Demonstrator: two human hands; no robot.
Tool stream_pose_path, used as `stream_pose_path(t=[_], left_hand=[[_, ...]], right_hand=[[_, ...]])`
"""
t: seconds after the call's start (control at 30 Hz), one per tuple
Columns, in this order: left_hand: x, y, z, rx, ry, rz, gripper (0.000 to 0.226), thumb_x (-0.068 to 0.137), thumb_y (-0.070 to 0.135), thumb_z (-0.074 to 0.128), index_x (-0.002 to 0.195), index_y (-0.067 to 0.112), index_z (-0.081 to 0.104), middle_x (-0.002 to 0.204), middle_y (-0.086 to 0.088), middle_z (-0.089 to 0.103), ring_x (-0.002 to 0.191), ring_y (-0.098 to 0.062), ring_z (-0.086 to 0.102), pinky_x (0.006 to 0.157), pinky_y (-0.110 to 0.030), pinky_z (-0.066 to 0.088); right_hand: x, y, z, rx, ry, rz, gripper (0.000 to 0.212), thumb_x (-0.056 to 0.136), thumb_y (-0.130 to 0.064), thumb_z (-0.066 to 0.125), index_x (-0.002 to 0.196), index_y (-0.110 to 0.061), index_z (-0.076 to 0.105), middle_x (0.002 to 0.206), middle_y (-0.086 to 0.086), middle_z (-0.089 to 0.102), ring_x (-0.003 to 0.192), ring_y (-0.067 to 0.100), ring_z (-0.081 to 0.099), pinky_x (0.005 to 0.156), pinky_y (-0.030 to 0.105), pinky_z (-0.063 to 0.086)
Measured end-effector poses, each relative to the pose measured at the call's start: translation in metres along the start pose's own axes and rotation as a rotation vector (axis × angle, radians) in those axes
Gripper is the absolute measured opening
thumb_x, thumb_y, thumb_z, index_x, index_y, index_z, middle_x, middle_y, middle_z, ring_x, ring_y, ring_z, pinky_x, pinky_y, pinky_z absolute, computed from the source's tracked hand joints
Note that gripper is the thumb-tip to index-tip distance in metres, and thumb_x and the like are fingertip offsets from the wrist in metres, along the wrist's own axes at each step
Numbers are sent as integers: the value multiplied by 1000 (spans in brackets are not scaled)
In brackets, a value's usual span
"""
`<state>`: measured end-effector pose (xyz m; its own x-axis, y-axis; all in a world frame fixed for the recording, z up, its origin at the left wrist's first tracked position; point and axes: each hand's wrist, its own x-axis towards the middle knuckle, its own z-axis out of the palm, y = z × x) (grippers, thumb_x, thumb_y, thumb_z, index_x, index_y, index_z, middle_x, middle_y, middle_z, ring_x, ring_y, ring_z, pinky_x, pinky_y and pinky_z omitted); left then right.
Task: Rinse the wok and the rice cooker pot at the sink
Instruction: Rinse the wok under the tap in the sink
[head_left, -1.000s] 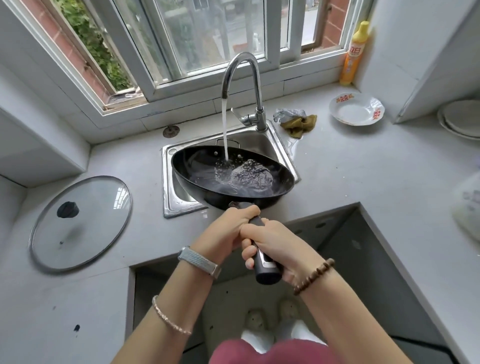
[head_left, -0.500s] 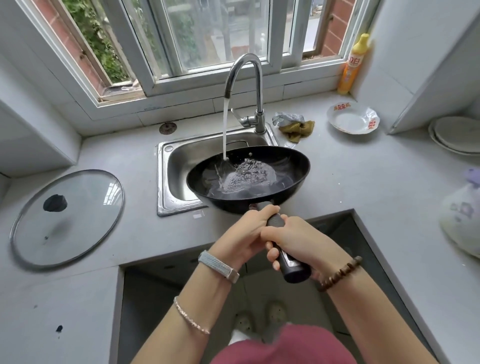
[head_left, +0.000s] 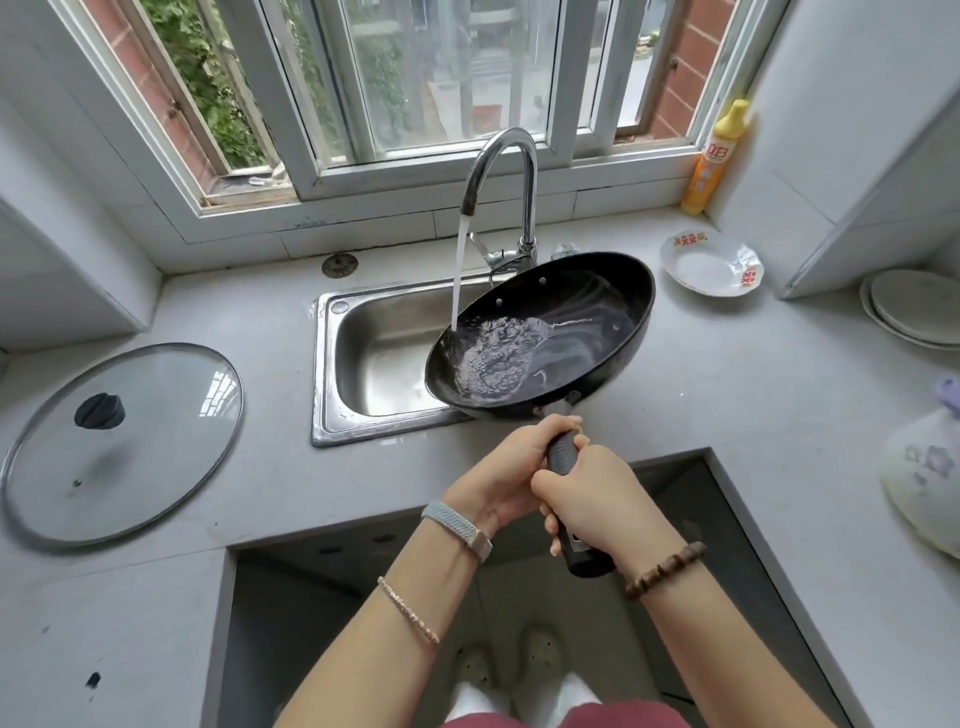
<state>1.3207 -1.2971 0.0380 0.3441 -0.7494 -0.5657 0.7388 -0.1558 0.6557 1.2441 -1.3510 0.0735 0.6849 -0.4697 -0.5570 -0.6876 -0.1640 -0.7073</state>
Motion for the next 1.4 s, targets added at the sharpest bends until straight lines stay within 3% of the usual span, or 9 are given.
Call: stream_pose_path(t=[0.1,0.3,0.4,0.53,0.63,0.83,0.97,1.17,1.4], left_hand=[[11,-1,-5,-87,-4,-4,25,98,26,46,76,17,51,61,11,55,52,-5,50,57,-20,35],[20,-1,-6,-147,-42,-7,21,99,23,43,80,16,48,61,9,54,54,-5,49,58,-15,41],[23,-5,-6,-91,-15,-1,20,97,27,47,80,17,51,63,10,56,54,-5,50,57,-18,35],[13,-3,-10,42,54,6,27,99,26,49,74,16,54,63,7,58,50,-7,50,51,-19,36],[-5,4,-12,177,95,20,31,102,20,43,73,10,51,54,4,57,32,-6,47,31,-13,33],[-26,14,-25,296,202,30,32,102,21,40,78,4,52,41,2,54,22,-9,39,27,-12,29],[-39,21,-37,338,296,39,37,101,20,42,74,1,57,45,-3,56,28,-11,44,33,-14,35],[-48,30,-59,557,575,40,27,83,30,55,76,5,63,78,-12,66,72,-24,57,67,-32,45],[-51,36,-76,675,746,82,73,48,48,52,91,-8,67,93,-20,72,75,-24,63,77,-45,53]], right_hand=[[6,-2,7,-56,66,-2,35,80,-8,49,115,-5,50,54,8,62,31,19,55,37,25,46],[8,-1,8,-193,146,2,24,79,-14,50,98,-2,56,87,19,66,42,20,62,42,30,54],[6,0,4,-63,86,25,18,81,-9,49,94,2,55,76,18,64,31,15,55,36,26,47],[0,-1,2,149,-20,22,8,81,-3,49,73,-5,50,51,9,57,45,28,56,50,39,55],[-2,-3,7,275,-107,28,7,82,-1,48,75,0,52,48,6,53,38,20,51,42,29,49],[-1,-11,19,462,-289,10,6,83,0,49,78,-3,50,51,4,50,39,14,49,42,25,44],[1,-16,30,649,-438,24,11,85,3,48,84,-7,45,54,3,45,40,11,44,38,23,41],[10,-18,60,927,-618,85,16,88,3,45,89,-12,40,51,-2,40,36,6,35,34,19,35],[19,-24,76,1065,-780,99,26,92,1,37,74,-17,38,50,-6,34,34,2,30,32,16,31]])
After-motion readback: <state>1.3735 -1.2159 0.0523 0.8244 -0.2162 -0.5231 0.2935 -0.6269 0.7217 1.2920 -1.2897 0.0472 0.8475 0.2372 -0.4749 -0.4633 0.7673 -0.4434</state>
